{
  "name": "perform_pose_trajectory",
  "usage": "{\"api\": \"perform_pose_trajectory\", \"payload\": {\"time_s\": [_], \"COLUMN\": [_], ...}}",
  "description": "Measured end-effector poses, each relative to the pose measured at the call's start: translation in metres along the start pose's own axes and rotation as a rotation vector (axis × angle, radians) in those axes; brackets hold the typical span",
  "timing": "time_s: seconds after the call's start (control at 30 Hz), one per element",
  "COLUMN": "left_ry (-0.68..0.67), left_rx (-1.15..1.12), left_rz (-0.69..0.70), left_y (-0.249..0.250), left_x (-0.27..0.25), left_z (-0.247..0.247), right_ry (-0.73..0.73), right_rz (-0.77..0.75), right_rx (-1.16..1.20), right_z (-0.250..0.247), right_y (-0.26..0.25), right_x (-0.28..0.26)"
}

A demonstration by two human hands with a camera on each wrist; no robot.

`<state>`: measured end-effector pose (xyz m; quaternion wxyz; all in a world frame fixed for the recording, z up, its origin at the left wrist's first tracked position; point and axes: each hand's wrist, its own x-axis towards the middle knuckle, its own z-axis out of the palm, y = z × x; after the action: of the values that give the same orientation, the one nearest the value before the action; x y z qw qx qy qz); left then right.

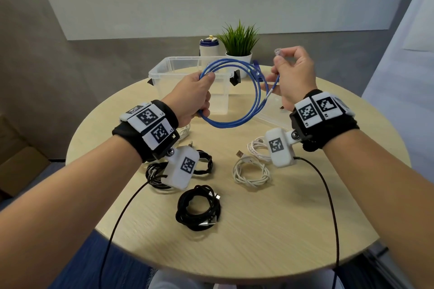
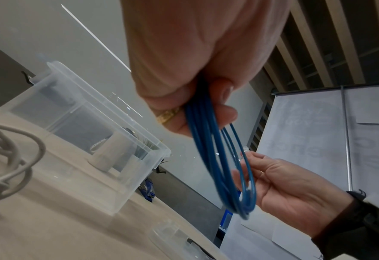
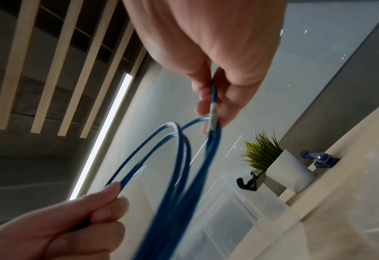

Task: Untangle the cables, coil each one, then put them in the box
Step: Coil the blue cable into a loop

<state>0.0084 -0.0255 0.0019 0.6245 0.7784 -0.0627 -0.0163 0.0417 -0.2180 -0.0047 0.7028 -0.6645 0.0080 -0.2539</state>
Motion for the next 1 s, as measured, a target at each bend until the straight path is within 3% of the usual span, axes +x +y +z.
{"api": "perform_pose_trajectory", "payload": {"time_s": [0.23,0.43,0.63,0.73,0.9,1.0], "left_ry": [-0.022,-0.050,0.054,0.112,0.029,0.074], "left_rx": [0.046,-0.108,-0.231,-0.201,-0.283,-0.293], "left_rz": [-0.022,-0.009,0.030,0.026,-0.075,-0.080], "left_y": [0.000,0.002,0.003,-0.001,0.002,0.002], "left_x": [0.000,0.001,0.005,0.009,0.009,0.012], "left_z": [0.001,0.007,0.005,0.001,0.000,-0.001], "right_ry": [0.061,-0.199,-0.422,-0.487,-0.521,-0.514], "right_rz": [0.024,0.063,0.346,0.384,0.339,0.351], "right_rx": [-0.026,-0.037,0.070,0.154,0.156,0.150], "right_z": [-0.006,0.007,0.009,0.009,0.015,0.016], "right_y": [-0.003,0.004,-0.004,-0.005,-0.002,-0.005], "right_x": [0.002,-0.011,-0.022,-0.026,-0.031,-0.031]}}
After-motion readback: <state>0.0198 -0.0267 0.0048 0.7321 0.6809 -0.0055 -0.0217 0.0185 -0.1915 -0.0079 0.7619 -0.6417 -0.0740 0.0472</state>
